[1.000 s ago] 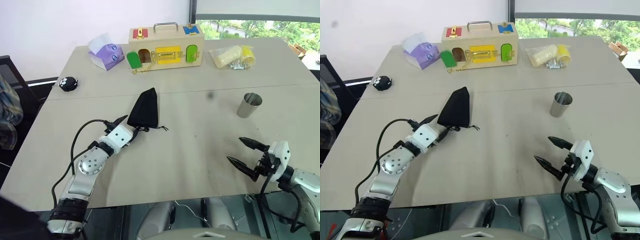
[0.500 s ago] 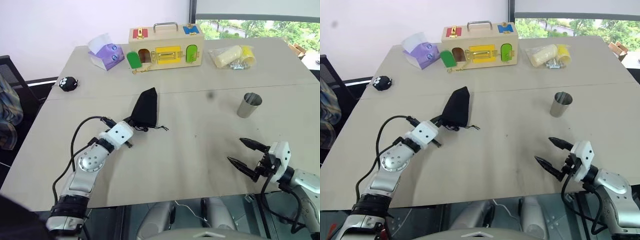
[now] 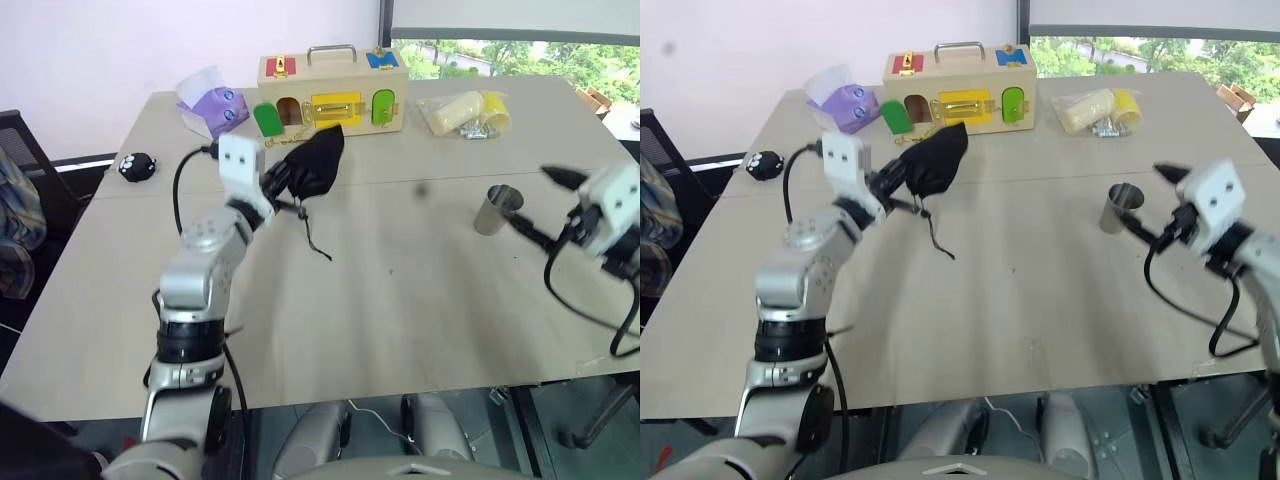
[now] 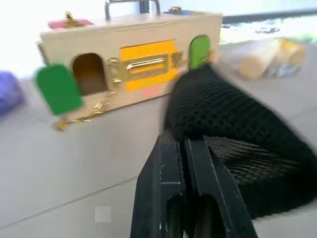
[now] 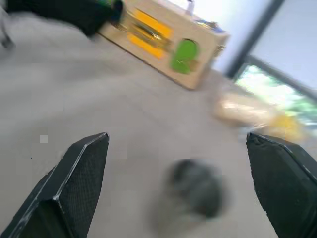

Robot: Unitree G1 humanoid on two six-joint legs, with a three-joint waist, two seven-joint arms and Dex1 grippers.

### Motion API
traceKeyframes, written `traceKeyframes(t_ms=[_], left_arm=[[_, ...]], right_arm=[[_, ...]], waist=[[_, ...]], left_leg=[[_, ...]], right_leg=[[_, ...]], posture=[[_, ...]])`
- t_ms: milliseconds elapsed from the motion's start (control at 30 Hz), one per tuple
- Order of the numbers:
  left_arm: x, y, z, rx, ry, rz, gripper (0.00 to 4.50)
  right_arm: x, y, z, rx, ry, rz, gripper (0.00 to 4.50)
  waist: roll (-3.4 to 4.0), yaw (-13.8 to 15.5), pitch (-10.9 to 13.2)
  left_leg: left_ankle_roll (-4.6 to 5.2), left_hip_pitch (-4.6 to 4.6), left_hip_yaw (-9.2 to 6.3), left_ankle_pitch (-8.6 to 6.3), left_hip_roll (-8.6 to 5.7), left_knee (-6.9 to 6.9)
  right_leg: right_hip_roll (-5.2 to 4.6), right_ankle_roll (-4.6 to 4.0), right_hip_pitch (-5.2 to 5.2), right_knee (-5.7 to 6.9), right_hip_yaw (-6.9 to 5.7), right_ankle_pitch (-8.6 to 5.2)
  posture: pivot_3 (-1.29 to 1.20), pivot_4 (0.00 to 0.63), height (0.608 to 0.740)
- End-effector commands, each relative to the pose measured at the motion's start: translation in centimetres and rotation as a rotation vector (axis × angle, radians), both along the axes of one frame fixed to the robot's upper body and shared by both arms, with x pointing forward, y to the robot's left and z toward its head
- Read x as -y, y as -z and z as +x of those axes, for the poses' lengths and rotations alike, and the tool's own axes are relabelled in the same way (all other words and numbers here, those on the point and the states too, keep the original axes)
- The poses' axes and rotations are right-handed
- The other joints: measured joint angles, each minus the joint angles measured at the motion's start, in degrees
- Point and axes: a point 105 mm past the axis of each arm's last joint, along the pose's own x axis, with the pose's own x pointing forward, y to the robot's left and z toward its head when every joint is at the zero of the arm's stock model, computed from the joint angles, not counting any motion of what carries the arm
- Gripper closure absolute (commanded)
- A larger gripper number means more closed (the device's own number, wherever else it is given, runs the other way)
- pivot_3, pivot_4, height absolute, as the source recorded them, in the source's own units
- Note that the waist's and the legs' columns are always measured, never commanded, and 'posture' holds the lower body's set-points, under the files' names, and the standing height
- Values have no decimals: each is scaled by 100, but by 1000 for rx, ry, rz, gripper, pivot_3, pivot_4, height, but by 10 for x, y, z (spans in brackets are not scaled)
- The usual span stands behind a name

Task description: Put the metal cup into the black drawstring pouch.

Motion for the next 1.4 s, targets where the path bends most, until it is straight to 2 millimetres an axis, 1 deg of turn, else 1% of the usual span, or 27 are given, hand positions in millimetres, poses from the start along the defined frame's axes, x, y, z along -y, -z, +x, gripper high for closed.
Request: traceKeyframes(t_ms=[33, 100, 167, 300, 333, 367, 400, 533, 567, 600, 633, 667, 733, 800, 867, 900, 933, 967, 1033, 1100, 1167, 1267, 1333, 1400], left_arm=[[11, -14, 0, -87, 37, -19, 4460], [18, -20, 2, -127, 58, -13, 4460], [23, -29, 4, -157, 72, -27, 4460], [28, -40, 6, -202, 81, -42, 4460], [28, -41, 6, -211, 83, -39, 4500], [30, -42, 6, -214, 88, -33, 4500], [31, -42, 5, -216, 93, -30, 4500], [34, -39, 3, -238, 106, -39, 4500], [35, -38, 3, -244, 105, -35, 4500], [35, -37, 3, -250, 104, -33, 4500], [35, -36, 3, -258, 104, -33, 4500], [36, -35, 3, -268, 104, -39, 4500], [37, -35, 4, -282, 112, -52, 4500], [38, -35, 4, -291, 120, -57, 4500], [41, -34, 4, -302, 129, -57, 4500], [43, -33, 4, -312, 138, -62, 4500], [44, -33, 4, -319, 144, -64, 4500], [46, -33, 4, -325, 151, -68, 4500], [50, -33, 4, -336, 165, -78, 4500], [54, -35, 3, -352, 187, -94, 4500], [59, -35, 1, -368, 211, -105, 4500], [64, -35, -1, -390, 239, -113, 4500], [67, -36, -4, -403, 259, -113, 4500], [70, -38, -6, -407, 279, -119, 4500]], right_arm=[[5, 8, 23, -63, 43, -144, 0], [1, 16, 29, -114, -5, -212, 0], [-2, 33, 29, -178, -59, -298, 0], [-8, 57, 27, -254, -117, -354, 0], [-6, 63, 27, -269, -117, -382, 528], [-4, 66, 28, -278, -110, -402, 835], [-2, 68, 28, -284, -105, -412, 1374], [2, 62, 30, -268, -93, -423, 3359], [2, 59, 29, -261, -93, -426, 3950], [2, 55, 29, -250, -93, -430, 4331], [0, 49, 29, -229, -95, -430, 4436], [-3, 40, 30, -202, -96, -422, 4436], [-18, 17, 30, -121, -114, -373, 4436], [-44, -6, 26, -53, -185, -273, 4436], [-76, -28, 15, 0, -289, -127, 4436], [-92, -36, 9, 13, -339, -67, 4436], [-105, -39, 3, 15, -380, -29, 4436], [-119, -38, -5, 5, -430, -11, 4436], [-140, -32, -16, -24, -498, 8, 4436], [-156, -26, -21, -47, -534, 29, 4436], [-166, -19, -24, -65, -551, 33, 4436], [-176, -10, -17, -61, -539, 11, 4436], [-190, -9, -11, -66, -529, 55, 4436], [-197, -3, -3, -58, -487, 37, 4436]], waist=[[-11, -22, -4], [-18, -43, 3], [-19, -34, 4], [-20, -16, 4], [-20, -16, 4], [-19, -14, 4], [-19, -15, 4], [-19, -19, 5], [-19, -19, 5], [-19, -18, 5], [-19, -17, 5], [-19, -17, 5], [-18, -33, 6], [-17, -59, 7], [-17, -85, 7], [-18, -90, 7], [-18, -89, 7], [-18, -86, 7], [-18, -68, 7], [-18, -55, 7], [-18, -32, 7], [-18, -20, 7], [-18, -37, 7], [-18, -90, 7]], left_leg=[[-1, 1, -1, 0, 4, -4], [-1, -5, 5, -1, 7, -12], [-1, -11, 5, -1, 7, -12], [-1, -24, -5, -1, 7, -12], [-1, -24, -6, -1, 6, -12], [-1, -23, -5, -1, 6, -12], [-1, -23, -6, -1, 5, -12], [-1, -20, -7, -1, 6, -13], [-2, -21, -8, -1, 6, -13], [-2, -20, -8, -1, 6, -13], [-2, -21, -7, -1, 6, -13], [-2, -21, -7, -1, 6, -12], [-2, -21, -5, -1, 5, -12], [-2, -20, -5, -1, 5, -12], [-3, -20, -10, -1, 10, -13], [-4, -20, -12, -1, 11, -12], [-4, -21, -15, -1, 12, -12], [-5, -22, -19, -1, 12, -12], [-5, -27, -24, -2, 9, -11], [-4, -33, -31, -1, -3, -8], [-3, -36, -33, -1, -7, -4], [-4, -36, -40, -1, -9, -3], [-4, -35, -41, -1, -8, -3], [-4, -34, -41, -1, -7, -3]], right_leg=[[2, 0, 0, -2, -3, 0], [2, 0, -6, -11, 3, 0], [1, 0, -10, -20, 1, 0], [0, 1, -12, -38, -11, 0], [-1, 0, -12, -40, -11, 0], [-3, 1, -11, -40, -10, 0], [-2, 1, -11, -40, -11, 0], [-1, 0, -12, -37, -10, 1], [-1, 0, -12, -37, -11, 1], [-1, 0, -12, -36, -10, 1], [-1, 0, -12, -36, -10, 1], [-1, 0, -12, -36, -10, 1], [-2, 0, -12, -36, -8, 1], [-6, 0, -13, -35, -6, 1], [-14, 0, -13, -34, -9, 1], [-14, 0, -13, -33, -12, 1], [-14, 0, -13, -33, -15, 1], [-15, 0, -12, -34, -18, 1], [-19, 0, -12, -37, -25, 1], [-24, 0, -12, -40, -30, 1], [-23, 0, -12, -40, -33, 1], [-22, 0, -12, -37, -38, 1], [-21, 0, -12, -35, -39, 1], [-21, 0, -15, -31, -36, 1]], posture=[[0, 150, 710], [0, 150, 710], [0, 150, 710], [0, 150, 710], [0, 150, 710], [0, 150, 710], [0, 150, 710], [0, 150, 710], [0, 150, 710], [0, 150, 710], [0, 150, 710], [0, 150, 710], [0, 150, 710], [0, 150, 710], [0, 150, 710], [0, 150, 710], [0, 150, 710], [0, 150, 710], [0, 150, 710], [0, 150, 710], [0, 150, 710], [0, 150, 710], [0, 150, 710], [0, 150, 710]])
